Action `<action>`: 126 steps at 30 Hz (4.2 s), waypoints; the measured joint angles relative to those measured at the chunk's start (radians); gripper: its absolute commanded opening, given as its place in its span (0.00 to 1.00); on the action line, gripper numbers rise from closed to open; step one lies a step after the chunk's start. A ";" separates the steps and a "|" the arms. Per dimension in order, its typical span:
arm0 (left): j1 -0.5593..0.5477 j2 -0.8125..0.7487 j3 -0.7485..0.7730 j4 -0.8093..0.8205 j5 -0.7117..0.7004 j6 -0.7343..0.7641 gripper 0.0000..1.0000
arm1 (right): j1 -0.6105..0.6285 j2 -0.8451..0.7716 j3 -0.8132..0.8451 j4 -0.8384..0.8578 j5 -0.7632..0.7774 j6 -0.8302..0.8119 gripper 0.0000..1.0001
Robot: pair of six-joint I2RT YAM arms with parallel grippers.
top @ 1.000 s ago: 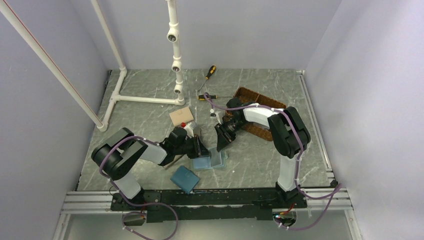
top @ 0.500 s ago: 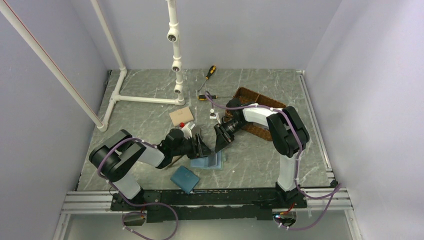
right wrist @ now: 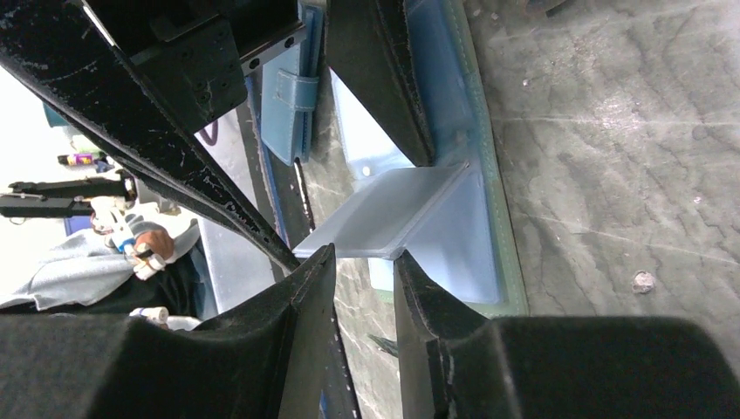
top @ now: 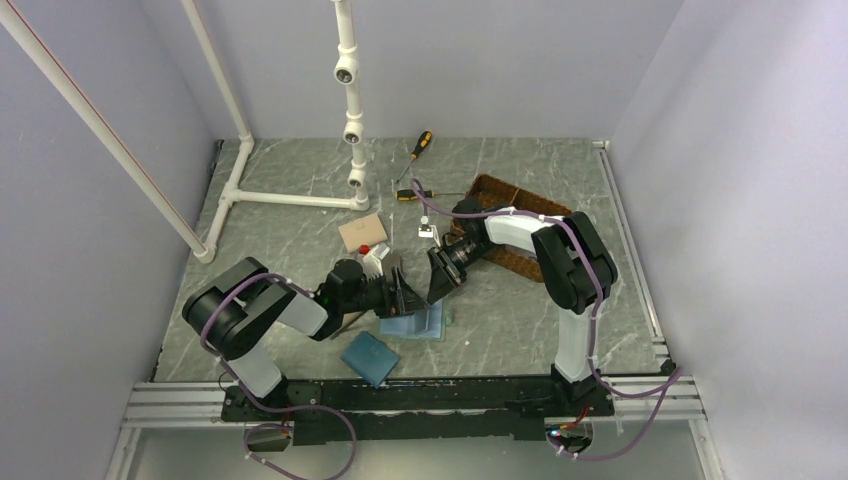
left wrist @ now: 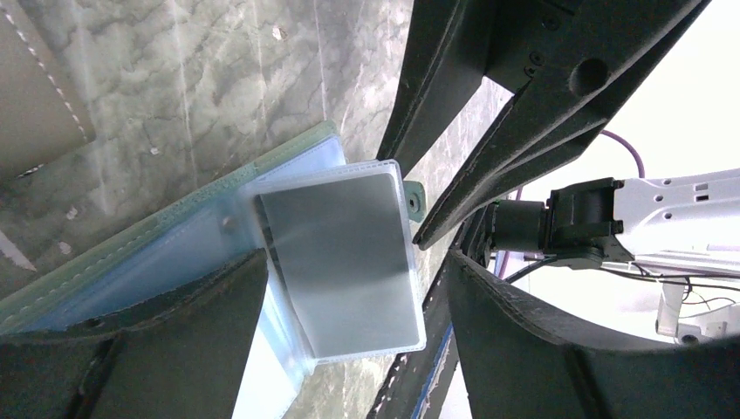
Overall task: Take the credit cards out of the card holder
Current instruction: Remove the credit card from the card holder.
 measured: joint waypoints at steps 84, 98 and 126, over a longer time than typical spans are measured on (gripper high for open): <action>-0.055 -0.190 0.046 -0.380 -0.159 0.101 0.52 | 0.020 0.040 0.000 0.056 -0.065 0.064 0.28; -0.048 -0.181 0.035 -0.342 -0.148 0.083 0.46 | 0.020 0.040 0.000 0.058 0.020 0.079 0.36; -0.024 -0.135 -0.009 -0.194 -0.090 0.033 0.84 | 0.070 0.051 0.000 0.125 0.107 0.130 0.40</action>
